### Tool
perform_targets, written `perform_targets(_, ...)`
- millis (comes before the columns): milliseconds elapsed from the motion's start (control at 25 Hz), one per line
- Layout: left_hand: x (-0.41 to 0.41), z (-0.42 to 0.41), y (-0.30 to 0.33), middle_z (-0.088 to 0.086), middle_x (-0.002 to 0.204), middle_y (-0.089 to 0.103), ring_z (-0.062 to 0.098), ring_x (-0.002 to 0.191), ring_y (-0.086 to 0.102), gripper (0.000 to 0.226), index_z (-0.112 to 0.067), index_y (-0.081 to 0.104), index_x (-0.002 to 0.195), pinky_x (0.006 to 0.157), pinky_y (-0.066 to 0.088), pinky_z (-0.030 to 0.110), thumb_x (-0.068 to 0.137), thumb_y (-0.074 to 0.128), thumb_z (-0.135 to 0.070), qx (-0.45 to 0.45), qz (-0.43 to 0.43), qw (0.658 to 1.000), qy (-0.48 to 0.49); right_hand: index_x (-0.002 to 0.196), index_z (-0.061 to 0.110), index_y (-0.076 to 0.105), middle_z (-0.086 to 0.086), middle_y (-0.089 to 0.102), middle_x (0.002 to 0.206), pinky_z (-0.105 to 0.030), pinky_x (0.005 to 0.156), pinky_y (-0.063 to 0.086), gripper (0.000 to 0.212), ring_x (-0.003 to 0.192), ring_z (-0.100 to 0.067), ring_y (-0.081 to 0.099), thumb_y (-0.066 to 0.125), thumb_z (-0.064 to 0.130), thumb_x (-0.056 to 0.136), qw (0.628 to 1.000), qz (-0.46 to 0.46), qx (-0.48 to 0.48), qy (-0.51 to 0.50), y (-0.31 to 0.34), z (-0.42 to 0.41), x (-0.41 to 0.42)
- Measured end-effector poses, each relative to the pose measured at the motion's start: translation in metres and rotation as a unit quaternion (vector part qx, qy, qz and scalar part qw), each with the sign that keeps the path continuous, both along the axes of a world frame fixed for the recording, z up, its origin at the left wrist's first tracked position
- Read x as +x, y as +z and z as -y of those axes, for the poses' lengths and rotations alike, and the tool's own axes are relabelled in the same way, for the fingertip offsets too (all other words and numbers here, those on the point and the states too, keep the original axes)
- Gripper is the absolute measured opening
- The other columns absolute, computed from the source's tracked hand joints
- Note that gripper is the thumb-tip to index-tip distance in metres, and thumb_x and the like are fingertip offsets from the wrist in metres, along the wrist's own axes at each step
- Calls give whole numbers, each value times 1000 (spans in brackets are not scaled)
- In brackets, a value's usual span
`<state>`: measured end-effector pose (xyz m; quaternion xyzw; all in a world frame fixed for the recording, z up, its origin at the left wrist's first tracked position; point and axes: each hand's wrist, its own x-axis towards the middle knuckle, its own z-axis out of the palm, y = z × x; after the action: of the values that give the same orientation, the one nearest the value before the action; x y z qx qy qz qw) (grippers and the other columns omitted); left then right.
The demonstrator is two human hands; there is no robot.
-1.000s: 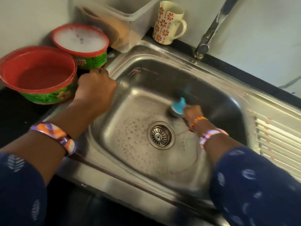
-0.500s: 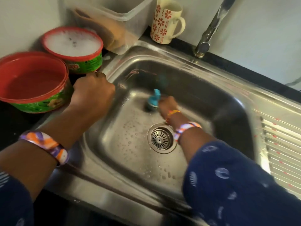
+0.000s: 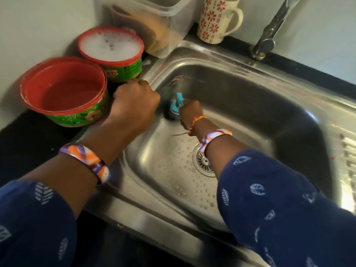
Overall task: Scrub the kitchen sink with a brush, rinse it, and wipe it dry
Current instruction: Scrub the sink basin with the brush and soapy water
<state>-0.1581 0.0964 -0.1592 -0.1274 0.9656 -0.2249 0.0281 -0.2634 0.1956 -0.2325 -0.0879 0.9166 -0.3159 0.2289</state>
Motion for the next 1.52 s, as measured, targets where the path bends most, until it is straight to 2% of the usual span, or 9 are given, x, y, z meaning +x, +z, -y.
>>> perform_targets(80, 1, -1, 1, 17, 117, 56, 36, 108, 55, 25, -5, 62, 113, 72, 49, 36, 95, 48, -14, 1, 5, 1000, 6, 120, 2, 60, -14, 54, 84, -22, 51, 38, 34, 71, -27, 53, 43, 19, 95, 999, -6, -14, 48, -2, 4, 27)
perform_targets(240, 10, -6, 7, 17, 120, 56, 32, 111, 54, 27, -9, 61, 116, 79, 51, 35, 95, 47, -19, -4, 26, 1000, -10, 126, 11, 58, 0, 43, 60, -13, 28, 30, 34, 36, -10, 44, 43, 15, 95, 971, 133, 22, 197, 6, -34, 87)
perform_targets(480, 42, 2, 45, 8, 117, 61, 30, 109, 58, 26, -16, 61, 114, 79, 48, 35, 95, 46, -27, 173, -119, 977, 28, 116, 22, 61, -1, 40, 51, -6, 30, 15, 26, 26, 0, 26, 48, 12, 96, 958, 211, -194, 6, 95, -88, 80)
perform_targets(600, 52, 19, 62, 8, 126, 54, 29, 117, 52, 35, -14, 55, 122, 89, 44, 37, 95, 45, -33, 165, -160, 972, 44, 99, 32, 61, 0, 41, 52, -6, 28, 15, 23, 28, 1, 25, 47, 14, 95, 937, 196, -288, 17, 158, -66, 68)
perform_targets(720, 48, 48, 65, 13, 131, 52, 30, 125, 45, 44, -11, 54, 124, 103, 34, 37, 96, 39, -41, 136, -86, 984, 74, 119, 28, 57, -1, 38, 55, -5, 28, 16, 28, 27, 1, 25, 46, 15, 97, 932, 131, -333, 54, 182, -8, 57)
perform_targets(1040, 53, 58, 60, 8, 119, 63, 26, 112, 58, 44, -13, 59, 116, 93, 42, 32, 97, 38, -45, 150, -100, 983, 39, 137, 25, 48, 11, 38, 56, -8, 26, 22, 48, 23, 1, 33, 44, 8, 93, 969, -85, -169, 158, 151, 96, 33)
perform_targets(1160, 56, 58, 56, 7, 125, 60, 25, 116, 55, 45, -11, 56, 121, 102, 36, 32, 97, 36, -45, 143, -97, 985, 23, 140, 23, 42, 18, 28, 62, -8, 30, 31, 50, 36, 1, 33, 42, 5, 93, 967, -91, -140, 192, 147, 101, 31)
perform_targets(1320, 55, 60, 54, 11, 128, 57, 26, 119, 52, 48, -8, 55, 122, 107, 31, 34, 97, 36, -44, 133, -87, 987, 16, 131, 12, 54, 1, 39, 55, -9, 25, 21, 39, 21, -2, 34, 44, 7, 94, 974, -97, -151, 137, 177, 99, 29)
perform_targets(1520, 54, 60, 54, 13, 128, 57, 27, 121, 51, 48, -6, 55, 123, 108, 30, 34, 98, 37, -43, 140, -92, 986, 13, 133, 20, 52, -2, 38, 58, -10, 29, 20, 36, 34, -5, 29, 45, 16, 97, 970, -43, -218, 93, 216, 91, 33)
